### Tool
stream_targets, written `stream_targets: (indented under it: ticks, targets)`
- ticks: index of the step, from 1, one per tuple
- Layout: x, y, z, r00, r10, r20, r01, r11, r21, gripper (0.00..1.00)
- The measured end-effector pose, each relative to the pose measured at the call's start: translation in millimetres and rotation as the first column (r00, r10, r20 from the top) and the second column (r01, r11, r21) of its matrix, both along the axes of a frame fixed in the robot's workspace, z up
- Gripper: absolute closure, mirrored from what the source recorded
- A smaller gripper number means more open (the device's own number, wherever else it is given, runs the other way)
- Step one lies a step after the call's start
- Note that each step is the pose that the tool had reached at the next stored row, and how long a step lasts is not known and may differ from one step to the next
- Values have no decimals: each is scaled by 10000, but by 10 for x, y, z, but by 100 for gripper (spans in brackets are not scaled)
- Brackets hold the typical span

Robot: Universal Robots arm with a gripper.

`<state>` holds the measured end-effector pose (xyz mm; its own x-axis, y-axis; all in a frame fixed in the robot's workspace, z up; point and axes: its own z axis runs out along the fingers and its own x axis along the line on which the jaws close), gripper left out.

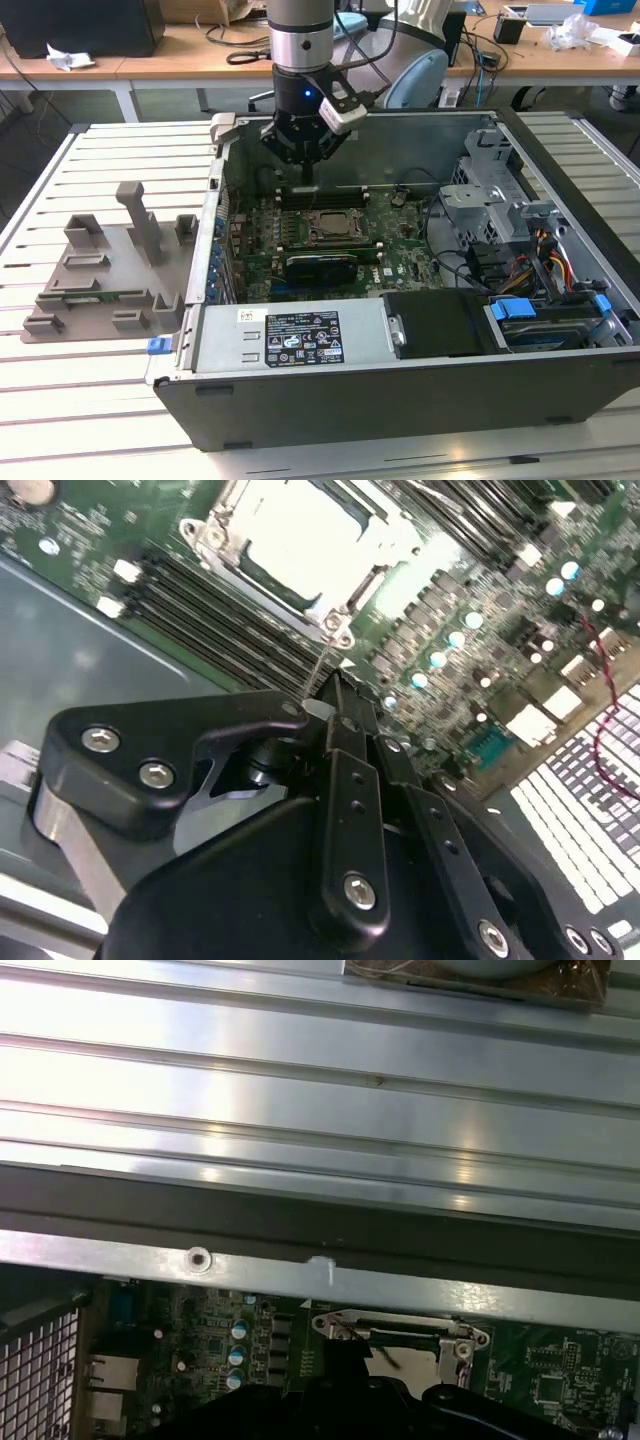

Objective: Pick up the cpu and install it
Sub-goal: 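Install the first cpu locking lever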

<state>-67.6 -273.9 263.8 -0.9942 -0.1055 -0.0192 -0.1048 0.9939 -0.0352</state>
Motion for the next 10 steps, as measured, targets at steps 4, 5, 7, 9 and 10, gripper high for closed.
stream_targets:
  ticks: [4, 5, 7, 9, 10]
  targets:
    - [49, 0, -12, 9991, -416, -2, 416, 9991, -3, 89]
    - [49, 0, -16, 9980, -635, -2, 635, 9980, -9, 89]
    - [50, 0, -20, 9956, -940, 0, 940, 9956, -26, 89]
    - [50, 0, -20, 9948, -1017, 1, 1017, 9948, -32, 89]
    - [50, 0, -20, 9948, -1017, 0, 1017, 9948, -32, 89]
